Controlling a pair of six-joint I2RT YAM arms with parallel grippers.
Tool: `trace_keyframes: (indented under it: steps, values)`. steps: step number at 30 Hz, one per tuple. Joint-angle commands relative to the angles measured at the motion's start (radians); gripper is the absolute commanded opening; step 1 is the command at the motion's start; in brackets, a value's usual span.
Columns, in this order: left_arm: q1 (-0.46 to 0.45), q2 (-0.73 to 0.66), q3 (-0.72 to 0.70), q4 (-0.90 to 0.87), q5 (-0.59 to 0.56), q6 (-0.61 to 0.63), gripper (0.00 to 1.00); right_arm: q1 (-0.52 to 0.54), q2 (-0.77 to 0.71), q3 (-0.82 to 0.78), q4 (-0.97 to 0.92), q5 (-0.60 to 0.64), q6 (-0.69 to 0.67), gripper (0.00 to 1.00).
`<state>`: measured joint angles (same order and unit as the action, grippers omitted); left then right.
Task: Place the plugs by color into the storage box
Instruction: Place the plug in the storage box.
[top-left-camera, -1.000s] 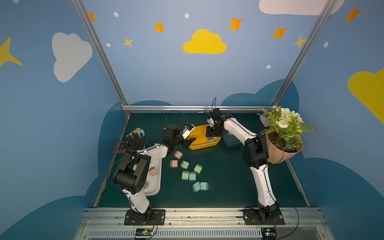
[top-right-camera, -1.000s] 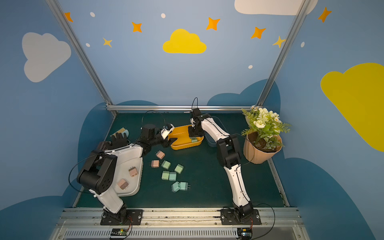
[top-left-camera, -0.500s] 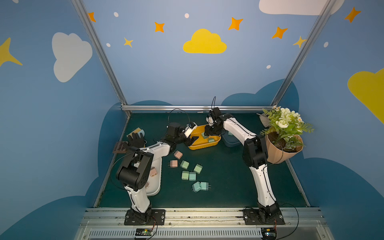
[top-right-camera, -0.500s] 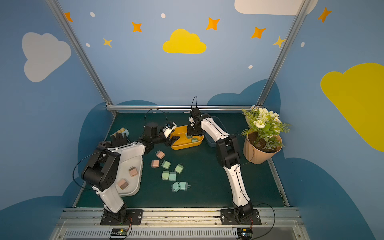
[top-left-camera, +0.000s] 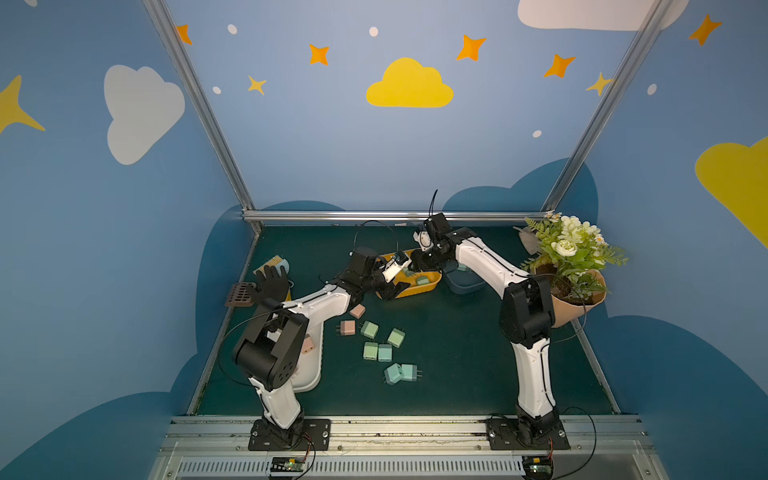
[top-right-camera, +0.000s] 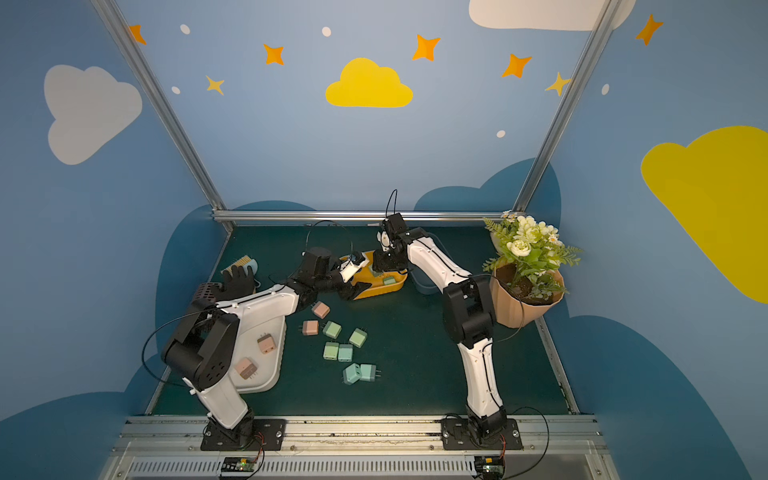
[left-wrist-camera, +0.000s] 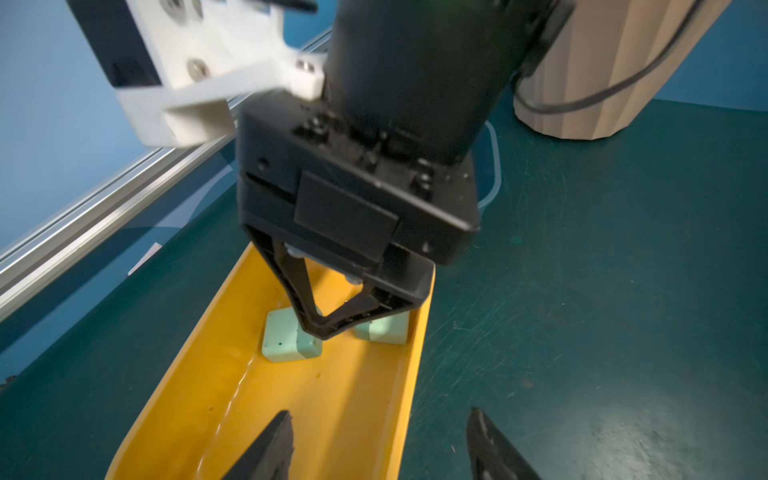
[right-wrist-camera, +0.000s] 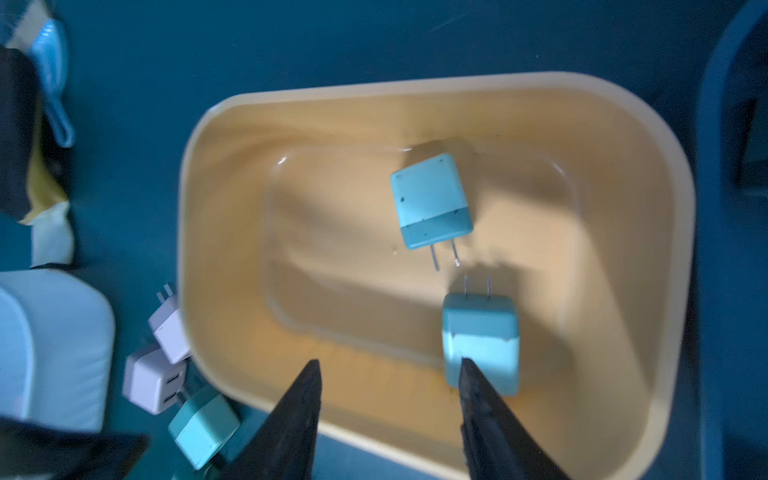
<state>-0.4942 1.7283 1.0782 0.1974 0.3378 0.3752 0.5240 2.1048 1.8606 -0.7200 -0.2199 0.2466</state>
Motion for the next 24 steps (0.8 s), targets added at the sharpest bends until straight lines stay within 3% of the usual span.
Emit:
trace_keyframes:
  steps: [1, 12, 19, 24]
  values:
    - [-0.027, -0.09, -0.001, -0.076, -0.031, 0.044, 0.67, 0.022, -0.112, -0.097, 0.091, -0.069, 0.033, 0.54]
    - [-0.143, -0.372, -0.178, -0.223, -0.198, 0.017, 0.68, 0.111, -0.287, -0.324, 0.098, -0.105, 0.048, 0.51]
    - [-0.237, -0.53, -0.298, -0.295, -0.311, -0.067, 0.68, 0.182, -0.382, -0.441, 0.109, -0.085, 0.075, 0.51]
    - [-0.269, -0.625, -0.385, -0.309, -0.323, -0.14, 0.68, 0.227, -0.439, -0.524, 0.101, -0.061, 0.094, 0.49]
